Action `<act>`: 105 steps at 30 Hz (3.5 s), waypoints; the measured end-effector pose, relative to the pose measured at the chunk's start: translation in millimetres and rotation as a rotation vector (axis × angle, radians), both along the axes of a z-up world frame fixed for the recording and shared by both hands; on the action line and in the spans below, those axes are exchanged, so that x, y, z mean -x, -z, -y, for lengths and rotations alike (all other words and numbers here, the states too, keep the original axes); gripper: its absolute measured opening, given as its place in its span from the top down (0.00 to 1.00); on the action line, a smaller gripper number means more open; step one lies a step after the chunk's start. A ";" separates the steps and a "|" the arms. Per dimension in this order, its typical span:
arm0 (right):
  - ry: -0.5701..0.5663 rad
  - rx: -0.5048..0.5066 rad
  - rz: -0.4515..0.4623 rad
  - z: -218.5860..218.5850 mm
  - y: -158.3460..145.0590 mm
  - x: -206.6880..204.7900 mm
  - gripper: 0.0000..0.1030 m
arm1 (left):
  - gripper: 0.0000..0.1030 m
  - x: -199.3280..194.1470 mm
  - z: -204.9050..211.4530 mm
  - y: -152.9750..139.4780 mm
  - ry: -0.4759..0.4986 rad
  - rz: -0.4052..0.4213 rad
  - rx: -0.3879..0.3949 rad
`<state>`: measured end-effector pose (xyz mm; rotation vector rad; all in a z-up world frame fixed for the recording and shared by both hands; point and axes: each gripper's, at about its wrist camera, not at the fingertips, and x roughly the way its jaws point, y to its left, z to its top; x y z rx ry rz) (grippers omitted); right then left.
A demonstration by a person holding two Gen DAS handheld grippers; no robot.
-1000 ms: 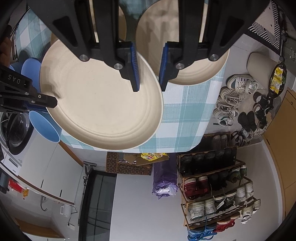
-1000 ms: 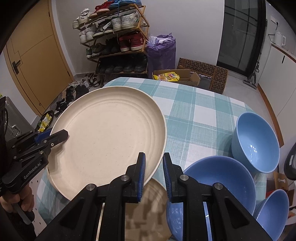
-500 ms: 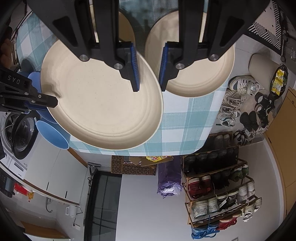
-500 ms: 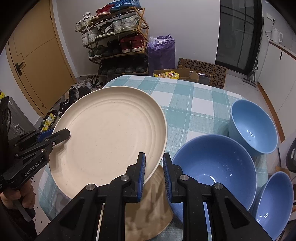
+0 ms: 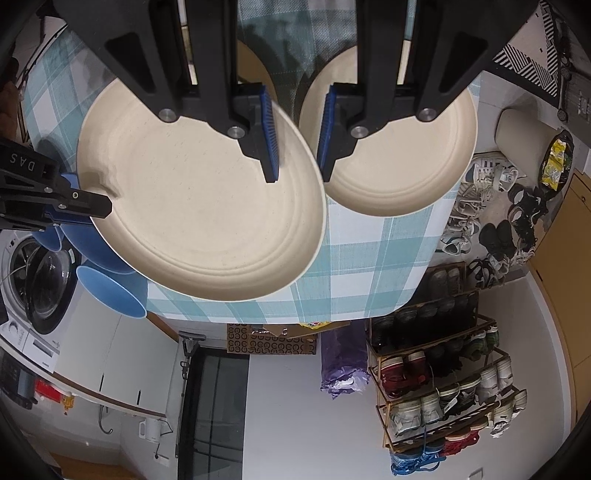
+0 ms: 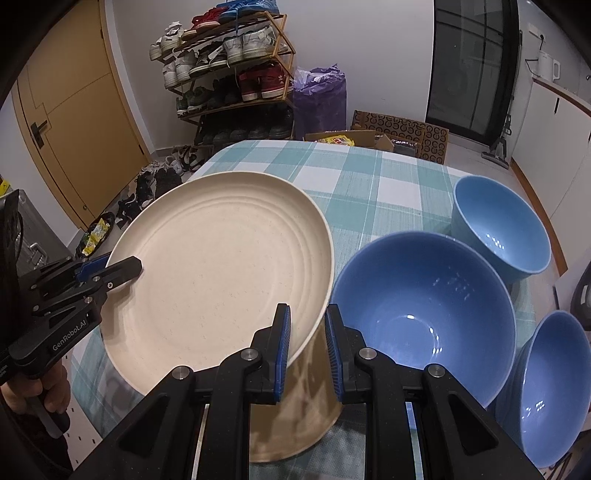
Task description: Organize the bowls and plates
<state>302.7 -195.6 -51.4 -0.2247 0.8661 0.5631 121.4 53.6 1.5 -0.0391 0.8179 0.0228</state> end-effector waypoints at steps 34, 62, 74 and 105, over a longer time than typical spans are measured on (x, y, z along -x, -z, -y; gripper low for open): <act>0.004 0.008 -0.007 17.4 51.4 26.1 0.81 | 0.81 28.4 15.3 43.0 0.021 -0.022 -0.031; 0.040 0.097 0.005 25.0 84.3 33.1 0.81 | 0.81 19.3 34.7 72.7 0.046 -0.058 -0.067; 0.010 0.113 0.033 18.9 85.7 41.1 0.81 | 0.81 23.7 44.6 78.2 0.063 -0.046 -0.124; -0.092 -0.021 0.013 7.8 56.6 43.8 0.08 | 0.29 38.3 9.2 53.7 -0.001 -0.026 0.011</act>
